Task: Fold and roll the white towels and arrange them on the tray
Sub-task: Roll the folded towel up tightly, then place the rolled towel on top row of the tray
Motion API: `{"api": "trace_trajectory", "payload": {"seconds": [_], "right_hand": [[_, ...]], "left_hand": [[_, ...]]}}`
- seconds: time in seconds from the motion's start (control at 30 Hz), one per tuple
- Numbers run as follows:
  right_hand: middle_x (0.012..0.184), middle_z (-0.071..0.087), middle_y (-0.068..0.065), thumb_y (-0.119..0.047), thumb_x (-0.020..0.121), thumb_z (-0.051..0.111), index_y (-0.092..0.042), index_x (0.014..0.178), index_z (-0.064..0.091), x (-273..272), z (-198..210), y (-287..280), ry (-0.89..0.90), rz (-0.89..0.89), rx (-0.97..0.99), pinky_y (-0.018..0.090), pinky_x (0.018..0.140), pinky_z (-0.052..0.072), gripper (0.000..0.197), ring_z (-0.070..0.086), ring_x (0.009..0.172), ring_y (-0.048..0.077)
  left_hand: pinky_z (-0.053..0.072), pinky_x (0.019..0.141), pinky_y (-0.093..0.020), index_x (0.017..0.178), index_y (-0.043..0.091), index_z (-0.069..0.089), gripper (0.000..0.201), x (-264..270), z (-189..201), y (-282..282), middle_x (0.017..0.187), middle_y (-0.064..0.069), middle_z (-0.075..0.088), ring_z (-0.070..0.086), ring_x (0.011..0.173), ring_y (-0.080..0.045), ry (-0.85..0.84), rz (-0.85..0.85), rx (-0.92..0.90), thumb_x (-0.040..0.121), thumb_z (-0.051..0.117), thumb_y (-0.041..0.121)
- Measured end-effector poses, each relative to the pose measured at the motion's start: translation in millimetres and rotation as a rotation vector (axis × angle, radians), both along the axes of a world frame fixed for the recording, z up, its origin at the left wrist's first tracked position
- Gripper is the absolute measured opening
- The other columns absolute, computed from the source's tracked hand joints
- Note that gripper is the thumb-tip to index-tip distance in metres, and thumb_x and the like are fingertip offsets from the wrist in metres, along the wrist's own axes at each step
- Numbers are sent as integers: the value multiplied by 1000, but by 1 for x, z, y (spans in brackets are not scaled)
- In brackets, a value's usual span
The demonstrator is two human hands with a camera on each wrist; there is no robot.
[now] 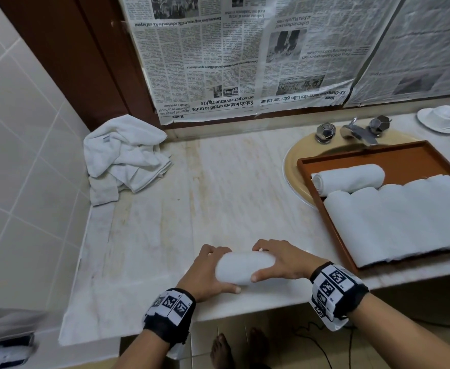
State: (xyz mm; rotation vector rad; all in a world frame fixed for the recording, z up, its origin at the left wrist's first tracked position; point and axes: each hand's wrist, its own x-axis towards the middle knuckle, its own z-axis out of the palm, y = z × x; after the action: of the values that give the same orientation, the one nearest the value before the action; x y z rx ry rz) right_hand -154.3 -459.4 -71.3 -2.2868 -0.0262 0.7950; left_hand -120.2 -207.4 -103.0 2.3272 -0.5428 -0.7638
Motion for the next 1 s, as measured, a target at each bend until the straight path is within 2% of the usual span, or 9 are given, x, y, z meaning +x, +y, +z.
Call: {"api": "trace_trajectory", "payload": {"seconds": [0.1,0.23,0.37,0.53,0.63,0.7,0.77,0.83,1.0], "right_hand": [[109,60,-12,-62,67,82,-40,115,53,-2,2,-1,11,-23,22,27,83,50,60,57,97,6],[107,62,-13,-62,60,85,-44,112,52,-3,5,-1,37,-36,8,22,76,49,64,60,95,6],[109,61,-12,-60,58,86,-44,110,55,-3,11,-1,37,-53,-4,21,75,47,62,59,96,7],[112,59,-8,-53,60,89,-42,111,57,-5,26,-4,26,-68,6,17,60,49,61,59,96,10],[110,61,-9,-54,59,89,-43,109,58,-6,38,-13,-16,-88,-7,28,73,57,60,60,96,10],[109,61,-10,-54,58,89,-43,109,58,-5,48,-22,-34,-110,-6,33,78,59,61,61,95,10],[109,61,-11,-54,59,88,-42,111,58,-3,58,-31,-62,-118,-15,29,79,58,61,60,96,9],[110,60,-12,-54,60,88,-41,112,59,1,67,-41,-86,-119,-26,25,80,55,61,59,97,8],[110,62,-9,-55,59,88,-40,110,60,14,73,-73,-115,-106,13,30,85,55,60,59,99,9]], "left_hand": [[42,97,-30,133,41,46,86,7,4,-1,127,8,42,46,115,-13,47,-75,29,59,86,61],[52,91,-33,125,36,57,74,17,16,-4,117,7,58,56,106,-13,116,-140,69,62,84,63],[48,89,-26,138,32,44,94,22,18,-7,129,7,54,55,110,-14,218,-148,136,59,83,66],[52,80,-34,107,25,64,66,25,20,-17,102,6,67,63,93,-16,178,-283,143,60,78,70],[51,74,-33,99,28,63,62,32,24,-24,97,8,66,64,90,-16,203,-278,66,55,80,69],[48,75,-28,105,32,61,62,38,31,-31,103,10,64,61,95,-12,244,-265,35,57,81,66],[47,81,-27,113,34,57,63,46,40,-39,111,11,61,59,101,-9,306,-251,21,62,82,61],[53,82,-28,116,33,56,63,54,46,-46,114,6,63,62,105,-14,424,-216,-30,64,83,55],[55,82,-39,119,20,59,67,65,47,-71,113,-8,68,68,99,-23,682,-73,-183,62,89,40]]}}
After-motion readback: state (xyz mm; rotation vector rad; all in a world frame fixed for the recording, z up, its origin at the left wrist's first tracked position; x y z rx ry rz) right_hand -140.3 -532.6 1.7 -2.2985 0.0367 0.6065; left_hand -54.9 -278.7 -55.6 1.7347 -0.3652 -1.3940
